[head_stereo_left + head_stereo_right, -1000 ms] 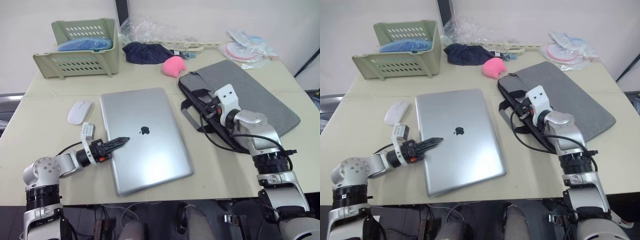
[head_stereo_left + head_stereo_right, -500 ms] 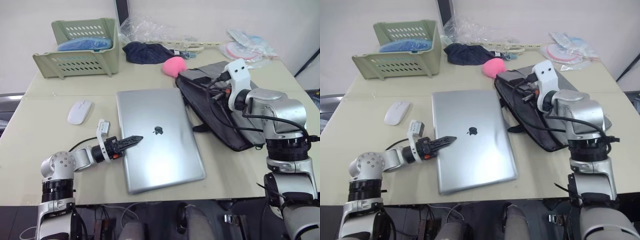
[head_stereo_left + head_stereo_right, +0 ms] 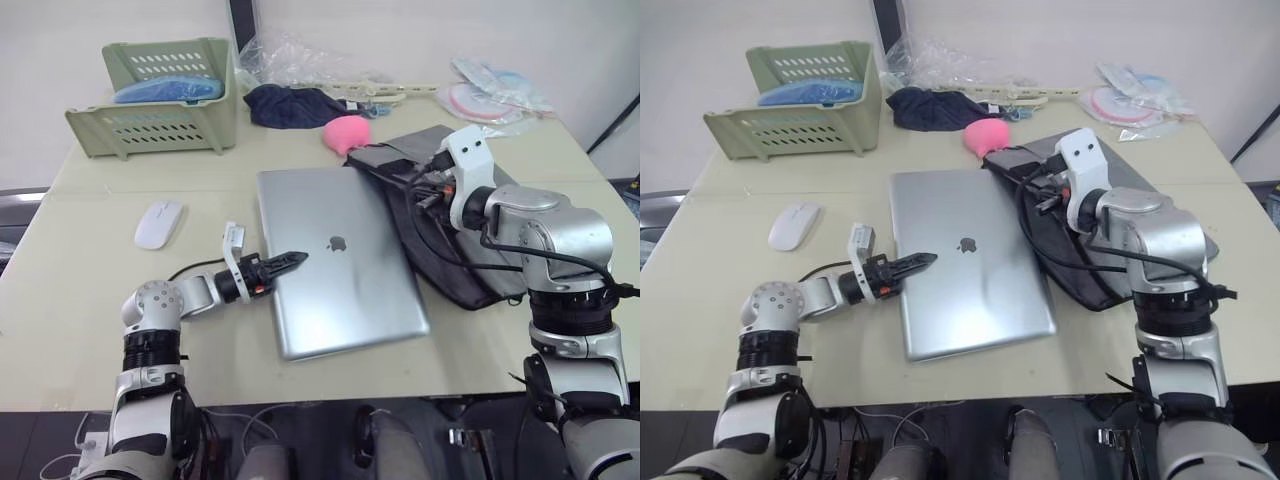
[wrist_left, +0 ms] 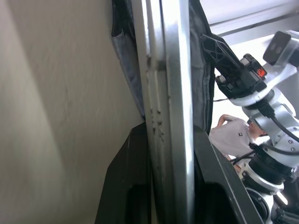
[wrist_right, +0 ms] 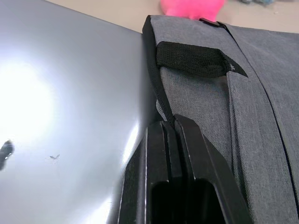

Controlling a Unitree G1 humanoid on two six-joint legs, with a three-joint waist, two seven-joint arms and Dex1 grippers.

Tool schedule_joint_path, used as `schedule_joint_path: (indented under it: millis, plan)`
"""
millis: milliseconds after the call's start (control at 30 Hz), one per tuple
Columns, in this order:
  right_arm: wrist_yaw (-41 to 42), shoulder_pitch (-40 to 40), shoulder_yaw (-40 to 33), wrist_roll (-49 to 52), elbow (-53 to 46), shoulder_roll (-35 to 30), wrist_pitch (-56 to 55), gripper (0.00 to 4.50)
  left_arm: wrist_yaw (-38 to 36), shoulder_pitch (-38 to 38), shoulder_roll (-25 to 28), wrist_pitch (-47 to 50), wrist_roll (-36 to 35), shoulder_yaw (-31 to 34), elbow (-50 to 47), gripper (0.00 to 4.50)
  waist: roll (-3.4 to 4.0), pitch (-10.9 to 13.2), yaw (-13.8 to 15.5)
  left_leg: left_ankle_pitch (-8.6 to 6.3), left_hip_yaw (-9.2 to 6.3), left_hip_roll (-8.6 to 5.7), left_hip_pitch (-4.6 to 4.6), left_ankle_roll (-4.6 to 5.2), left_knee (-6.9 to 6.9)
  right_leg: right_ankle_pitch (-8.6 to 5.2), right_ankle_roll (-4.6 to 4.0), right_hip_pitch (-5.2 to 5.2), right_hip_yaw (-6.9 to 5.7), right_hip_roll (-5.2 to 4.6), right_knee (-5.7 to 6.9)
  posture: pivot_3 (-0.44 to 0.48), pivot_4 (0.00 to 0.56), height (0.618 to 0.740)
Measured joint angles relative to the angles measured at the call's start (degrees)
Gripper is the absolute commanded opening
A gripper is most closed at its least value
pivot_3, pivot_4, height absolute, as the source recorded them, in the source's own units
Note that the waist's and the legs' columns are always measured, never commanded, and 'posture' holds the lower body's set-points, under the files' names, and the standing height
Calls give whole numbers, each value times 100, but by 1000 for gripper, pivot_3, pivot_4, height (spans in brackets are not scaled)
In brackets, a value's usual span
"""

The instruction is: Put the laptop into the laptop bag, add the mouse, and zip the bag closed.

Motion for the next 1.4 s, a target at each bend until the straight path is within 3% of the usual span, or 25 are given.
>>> schedule_joint_path:
  millis: [333, 533, 1067, 1400]
  plan:
    - [-245, 30, -31, 86, -408, 251, 308, 74, 706, -798, -651, -367, 98, 499, 1044, 390, 0, 0, 121, 3, 0, -11, 0, 5, 10, 9, 12, 2, 20, -5, 1, 0, 150, 740]
    - [-272, 87, -48, 190, -530, 419, 391, 74, 1397, -1131, -974, -372, -86, 1223, 1507, 390, 1, 0, 158, 3, 1, -13, 1, 6, 9, 9, 13, 2, 23, -5, 1, 0, 150, 740]
    - [-423, 88, -119, 286, -571, 591, 553, 74, 1731, -1168, -1169, -384, -139, 1407, 1481, 390, 3, -2, 166, 4, 1, -14, 2, 7, 8, 10, 13, 2, 24, -5, 1, 0, 150, 740]
    - [-736, -2, -528, 433, -746, 1003, 1194, 74, 1940, -1205, -1440, -647, -141, 1460, 1472, 390, 12, -7, 252, 5, -3, -20, 2, 9, 8, 11, 15, 5, 29, -8, -1, 0, 150, 740]
